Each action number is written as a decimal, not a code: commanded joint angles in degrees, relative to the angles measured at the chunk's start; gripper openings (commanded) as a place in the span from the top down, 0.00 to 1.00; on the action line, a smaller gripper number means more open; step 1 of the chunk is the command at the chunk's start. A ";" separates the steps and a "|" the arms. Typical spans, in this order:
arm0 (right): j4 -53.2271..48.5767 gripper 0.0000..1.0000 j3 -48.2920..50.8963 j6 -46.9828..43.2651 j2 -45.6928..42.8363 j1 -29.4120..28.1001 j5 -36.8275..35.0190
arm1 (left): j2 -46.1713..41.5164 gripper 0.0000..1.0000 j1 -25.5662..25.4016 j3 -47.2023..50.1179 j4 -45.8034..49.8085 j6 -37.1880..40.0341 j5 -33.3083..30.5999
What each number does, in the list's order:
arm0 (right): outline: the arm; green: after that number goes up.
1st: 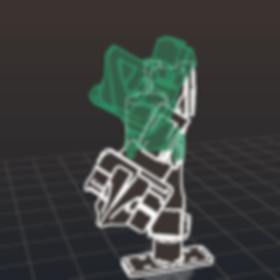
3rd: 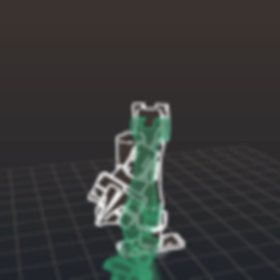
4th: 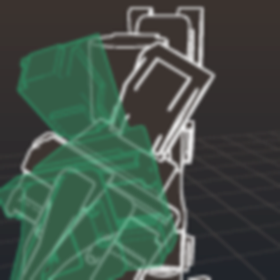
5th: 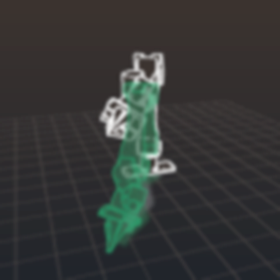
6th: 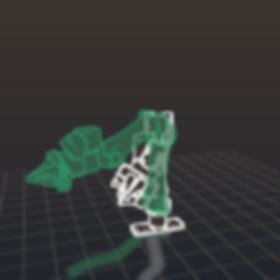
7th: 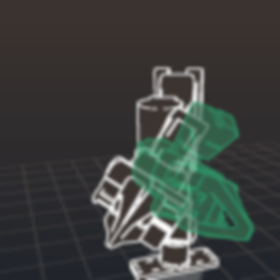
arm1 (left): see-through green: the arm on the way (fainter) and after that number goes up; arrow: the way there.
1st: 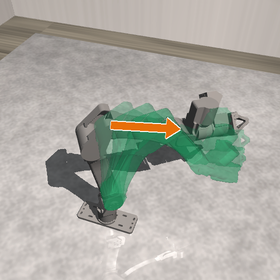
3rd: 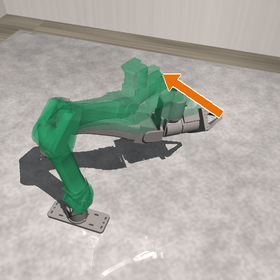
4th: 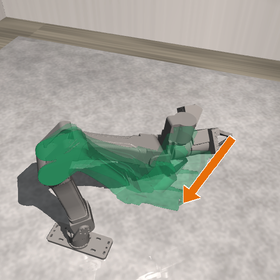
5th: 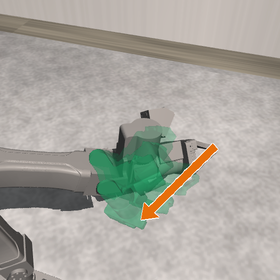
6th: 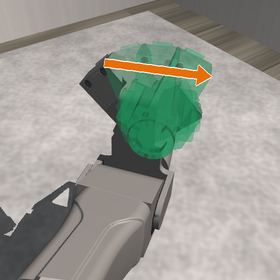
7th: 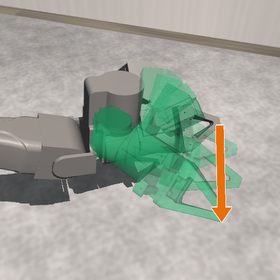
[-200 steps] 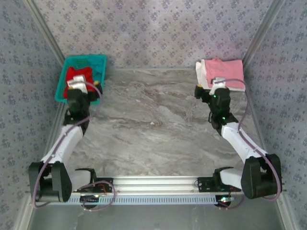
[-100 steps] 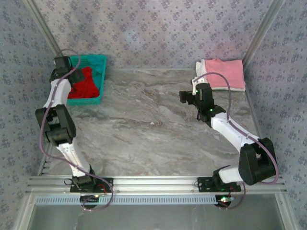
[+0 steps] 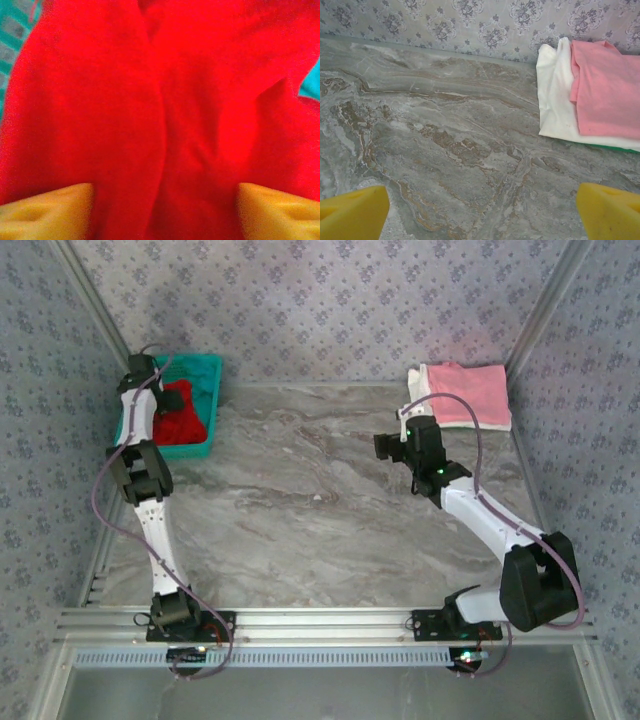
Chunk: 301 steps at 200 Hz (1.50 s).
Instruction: Fold and stack the t-shirts
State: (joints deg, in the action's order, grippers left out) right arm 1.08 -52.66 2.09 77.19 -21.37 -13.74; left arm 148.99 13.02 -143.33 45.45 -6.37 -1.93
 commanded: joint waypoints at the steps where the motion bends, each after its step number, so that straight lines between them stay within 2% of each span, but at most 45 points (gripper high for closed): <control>1: -1.63 0.02 -2.12 -0.41 -1.14 -0.50 -0.84 | 0.79 0.51 0.08 -3.49 3.38 1.59 3.35; 9: -1.88 0.02 -2.46 -0.50 -1.12 -0.54 -0.85 | 0.58 0.69 0.10 -3.52 3.09 1.72 3.64; 16: -2.13 0.03 -2.73 -0.53 -1.15 -0.61 -0.83 | 0.20 0.80 0.09 -3.48 2.92 1.27 3.42; 37: -2.44 0.03 -3.46 -0.77 -1.12 -0.70 -0.45 | -3.22 1.00 0.08 -3.16 2.58 0.15 3.63; 87: -1.54 0.03 -4.49 -0.12 -0.71 -1.19 0.03 | -20.48 1.00 -0.37 4.86 -3.35 -4.41 5.82; 129: -0.48 0.03 -4.55 0.26 -0.75 -1.73 0.05 | -35.69 1.00 -3.00 11.03 -7.93 -6.36 6.45; 178: 0.23 0.03 -4.54 -0.19 -1.75 -1.72 -1.03 | -49.08 1.00 -12.00 8.39 -9.31 -5.22 6.34; 227: 1.67 0.03 -1.82 3.04 -4.79 -0.63 -3.92 | -56.65 1.00 -22.12 7.83 -9.49 -7.60 14.51; 247: 2.38 0.03 0.31 6.00 -6.86 0.91 -3.55 | -59.11 1.00 -27.40 15.17 -9.99 -9.39 15.91; 273: 2.87 0.04 3.22 9.76 -9.03 3.30 -2.65 | -62.66 1.00 -33.56 39.82 -24.36 -14.32 15.69; 275: 2.87 0.04 3.41 10.06 -9.15 3.44 -2.53 | -62.59 0.97 -33.73 41.47 -25.79 -14.84 15.97; 279: 2.77 0.04 3.79 10.53 -9.28 3.79 -2.48 | -62.43 0.86 -34.15 45.13 -29.03 -15.99 16.63; 285: 2.63 0.04 4.23 11.03 -9.41 4.34 -2.12 | -61.57 0.60 -34.58 50.23 -33.72 -17.49 18.00; 288: 2.61 0.04 4.38 11.31 -9.42 4.61 -1.90 | -60.89 0.51 -34.63 52.01 -35.39 -18.08 18.85; 301: 1.77 0.04 4.76 11.87 -9.17 5.27 -1.36 | -57.05 0.28 -34.32 55.22 -36.64 -19.59 21.96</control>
State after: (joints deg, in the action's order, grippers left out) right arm 3.09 -49.28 10.02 68.71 -17.30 -15.66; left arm 84.42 -21.61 -97.03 19.70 -19.92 14.72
